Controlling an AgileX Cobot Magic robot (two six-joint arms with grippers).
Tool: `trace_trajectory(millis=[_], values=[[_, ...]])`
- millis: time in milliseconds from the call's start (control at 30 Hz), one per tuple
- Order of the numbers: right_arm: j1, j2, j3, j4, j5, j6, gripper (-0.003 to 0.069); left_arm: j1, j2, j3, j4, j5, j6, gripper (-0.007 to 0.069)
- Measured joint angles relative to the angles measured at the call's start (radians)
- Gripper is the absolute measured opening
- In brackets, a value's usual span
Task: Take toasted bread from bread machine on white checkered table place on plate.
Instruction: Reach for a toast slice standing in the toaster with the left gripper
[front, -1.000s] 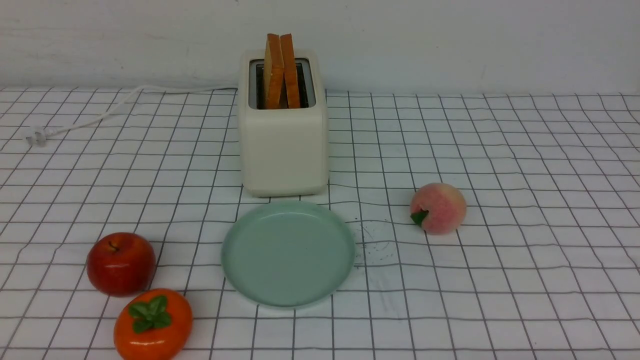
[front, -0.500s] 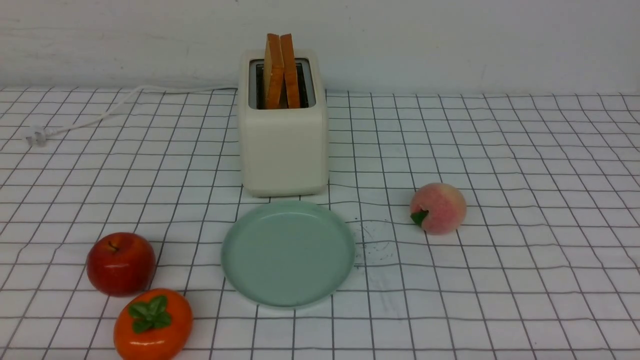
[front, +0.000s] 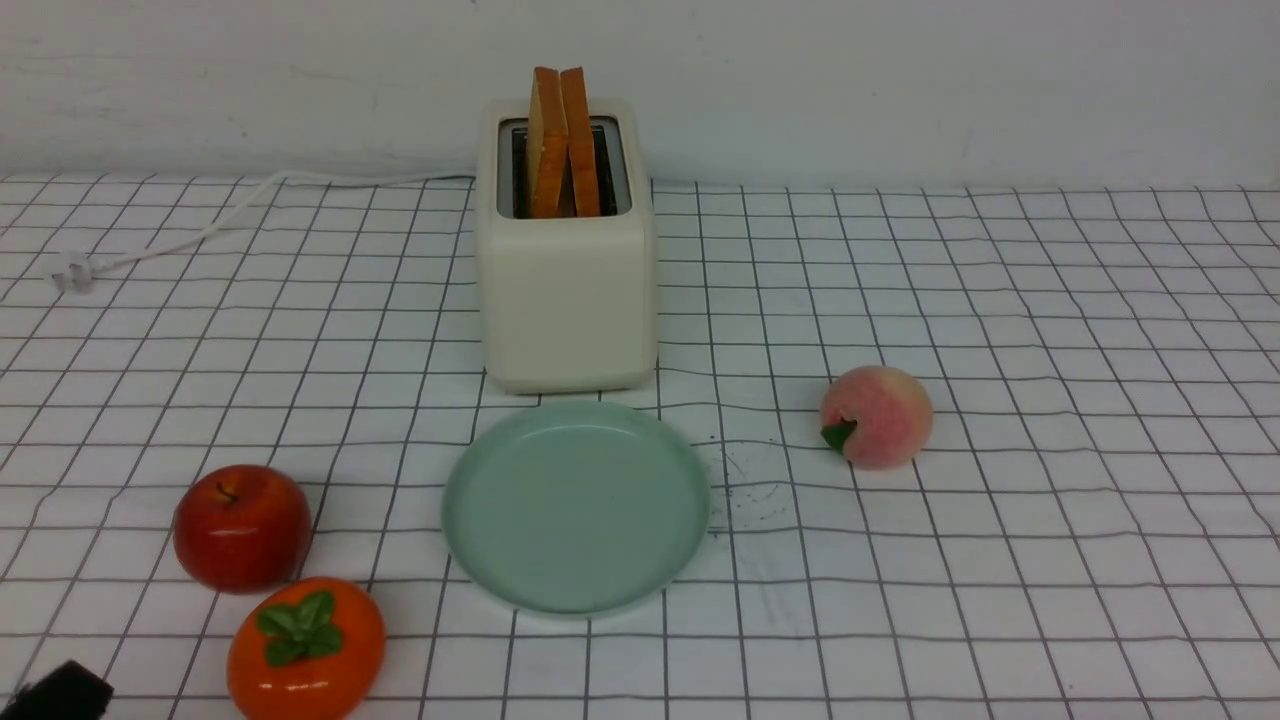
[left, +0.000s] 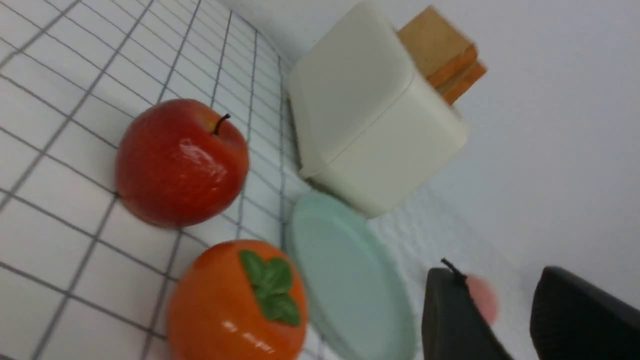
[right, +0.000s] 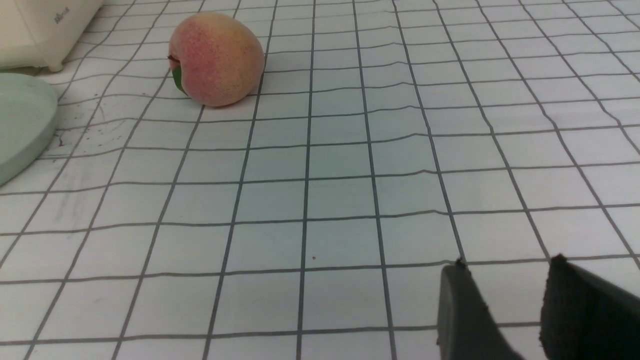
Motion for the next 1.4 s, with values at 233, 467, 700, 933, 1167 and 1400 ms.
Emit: trace_trajectory(millis=[233, 467, 700, 933, 1167, 1400], values=[[0.0, 0.0, 0.002, -0.059, -0.017, -0.018, 0.024, 0.0, 0.0, 0.0, -0.284, -0.171, 0.001, 0.0237], [0.0, 0.0, 0.009, 0.046, -0.137, 0.067, 0.024, 0.0, 0.0, -0.063, -0.256, -0.085, 0.222, 0.0166], [0.0, 0.0, 0.009, 0.225, -0.338, 0.214, 0.024, 0.0, 0.011, -0.19, -0.227, -0.036, 0.475, -0.0013], [0.04, 0.072, -0.211, 0.231, -0.135, 0.219, 0.0141, 0.0, 0.273, -0.349, -0.219, 0.032, 0.654, -0.0013], [0.169, 0.388, -0.659, 0.213, 0.275, -0.058, 0.0052, 0.0, 0.707, -0.678, -0.215, 0.047, 0.859, -0.0013], [0.196, 0.591, -0.904, 0.214, 0.449, -0.111, 0.0052, -0.053, 1.017, -0.928, -0.202, 0.145, 0.98, -0.0013]])
